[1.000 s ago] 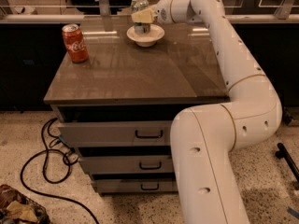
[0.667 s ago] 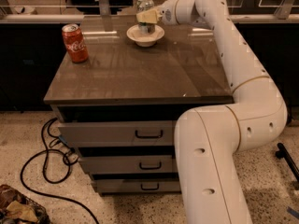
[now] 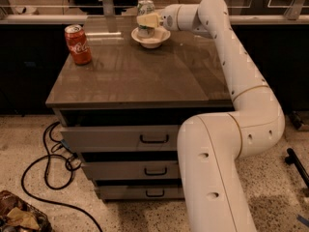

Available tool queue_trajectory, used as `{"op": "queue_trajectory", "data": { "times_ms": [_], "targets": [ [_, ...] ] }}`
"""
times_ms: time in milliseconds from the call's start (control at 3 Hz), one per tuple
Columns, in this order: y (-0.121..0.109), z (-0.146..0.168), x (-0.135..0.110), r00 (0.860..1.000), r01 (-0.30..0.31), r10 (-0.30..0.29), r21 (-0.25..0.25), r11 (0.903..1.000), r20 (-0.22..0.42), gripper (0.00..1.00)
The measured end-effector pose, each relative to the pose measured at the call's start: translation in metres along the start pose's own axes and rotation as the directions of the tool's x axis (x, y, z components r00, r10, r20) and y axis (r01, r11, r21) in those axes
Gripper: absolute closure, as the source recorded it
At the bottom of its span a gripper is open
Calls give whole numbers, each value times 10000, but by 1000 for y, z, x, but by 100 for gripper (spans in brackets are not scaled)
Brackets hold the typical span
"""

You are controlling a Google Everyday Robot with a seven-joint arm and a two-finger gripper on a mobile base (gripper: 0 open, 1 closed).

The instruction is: Place 7up can into paper bowl

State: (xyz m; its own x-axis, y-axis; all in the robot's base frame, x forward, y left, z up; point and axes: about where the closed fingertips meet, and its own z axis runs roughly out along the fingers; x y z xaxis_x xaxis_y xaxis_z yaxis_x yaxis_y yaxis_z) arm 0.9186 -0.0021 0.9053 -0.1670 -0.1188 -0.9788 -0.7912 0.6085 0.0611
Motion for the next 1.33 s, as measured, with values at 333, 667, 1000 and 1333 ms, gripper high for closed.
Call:
{"op": "queue_trajectory", "data": {
  "times_ms": [333, 667, 1000, 1333],
  "targets": [
    [-2, 2, 5, 9983, 361, -349, 245, 9990, -477, 100],
    [-11, -8, 11, 9940, 538, -474, 630, 9966, -989, 100],
    [-10, -6, 15, 9933, 516, -449, 616, 9968, -1061, 100],
    [-7, -1, 17, 9931, 494, -432, 556, 9972, -1088, 74]
  ]
}}
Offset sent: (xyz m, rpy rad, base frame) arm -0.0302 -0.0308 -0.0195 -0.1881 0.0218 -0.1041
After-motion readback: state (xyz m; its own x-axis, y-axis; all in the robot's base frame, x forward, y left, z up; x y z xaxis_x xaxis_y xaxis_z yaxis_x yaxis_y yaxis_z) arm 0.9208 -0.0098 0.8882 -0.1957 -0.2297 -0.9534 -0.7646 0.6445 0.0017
